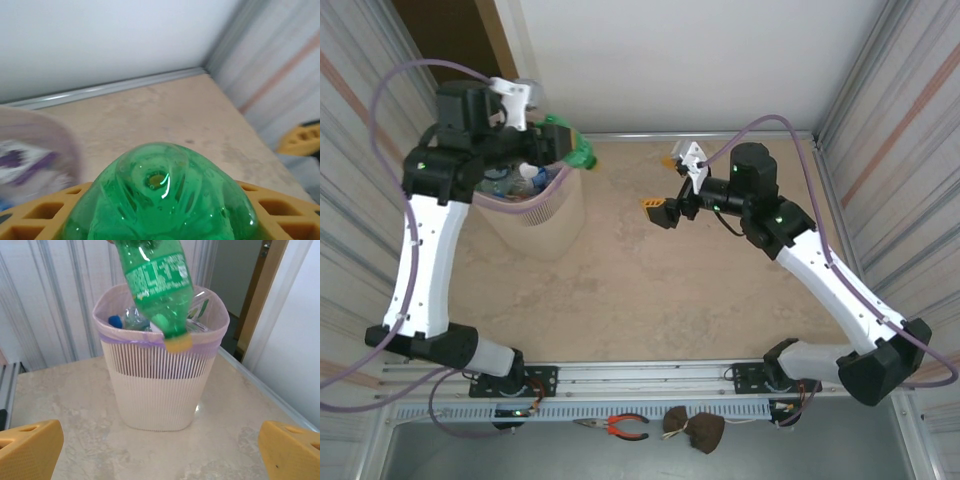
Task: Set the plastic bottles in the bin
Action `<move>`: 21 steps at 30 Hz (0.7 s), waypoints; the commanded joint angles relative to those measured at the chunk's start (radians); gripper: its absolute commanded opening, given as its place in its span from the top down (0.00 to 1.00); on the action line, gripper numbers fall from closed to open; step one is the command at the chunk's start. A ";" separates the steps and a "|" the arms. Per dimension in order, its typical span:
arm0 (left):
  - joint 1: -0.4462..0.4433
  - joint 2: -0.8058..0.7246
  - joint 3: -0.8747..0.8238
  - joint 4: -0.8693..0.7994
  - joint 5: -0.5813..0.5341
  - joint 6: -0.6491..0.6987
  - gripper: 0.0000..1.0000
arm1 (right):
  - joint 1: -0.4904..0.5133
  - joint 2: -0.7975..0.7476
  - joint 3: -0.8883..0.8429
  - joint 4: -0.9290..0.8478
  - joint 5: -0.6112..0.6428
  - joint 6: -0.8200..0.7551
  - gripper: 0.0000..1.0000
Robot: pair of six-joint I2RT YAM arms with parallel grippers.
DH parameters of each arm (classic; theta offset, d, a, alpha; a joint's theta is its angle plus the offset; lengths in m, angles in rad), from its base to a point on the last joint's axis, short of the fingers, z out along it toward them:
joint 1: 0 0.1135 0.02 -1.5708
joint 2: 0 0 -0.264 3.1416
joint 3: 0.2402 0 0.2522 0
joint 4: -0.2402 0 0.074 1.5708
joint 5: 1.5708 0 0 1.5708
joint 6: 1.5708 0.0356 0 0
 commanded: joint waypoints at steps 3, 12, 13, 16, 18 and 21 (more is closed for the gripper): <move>0.138 -0.028 0.079 -0.151 -0.167 0.096 0.65 | 0.004 -0.024 0.001 -0.038 0.020 -0.019 0.01; 0.326 0.012 0.148 -0.210 -0.312 0.167 0.65 | 0.008 -0.024 0.007 -0.048 0.022 -0.022 0.01; 0.338 0.016 0.150 -0.210 -0.328 0.174 0.65 | 0.008 -0.023 0.009 -0.050 0.024 -0.023 0.01; 0.375 0.027 0.144 -0.200 -0.352 0.181 0.66 | 0.011 -0.021 0.010 -0.056 0.027 -0.025 0.01; 0.385 0.038 0.129 -0.194 -0.374 0.191 0.66 | 0.011 -0.021 0.010 -0.056 0.027 -0.026 0.01; 0.387 0.048 0.081 -0.170 -0.399 0.198 0.66 | 0.014 -0.022 0.011 -0.056 0.030 -0.025 0.01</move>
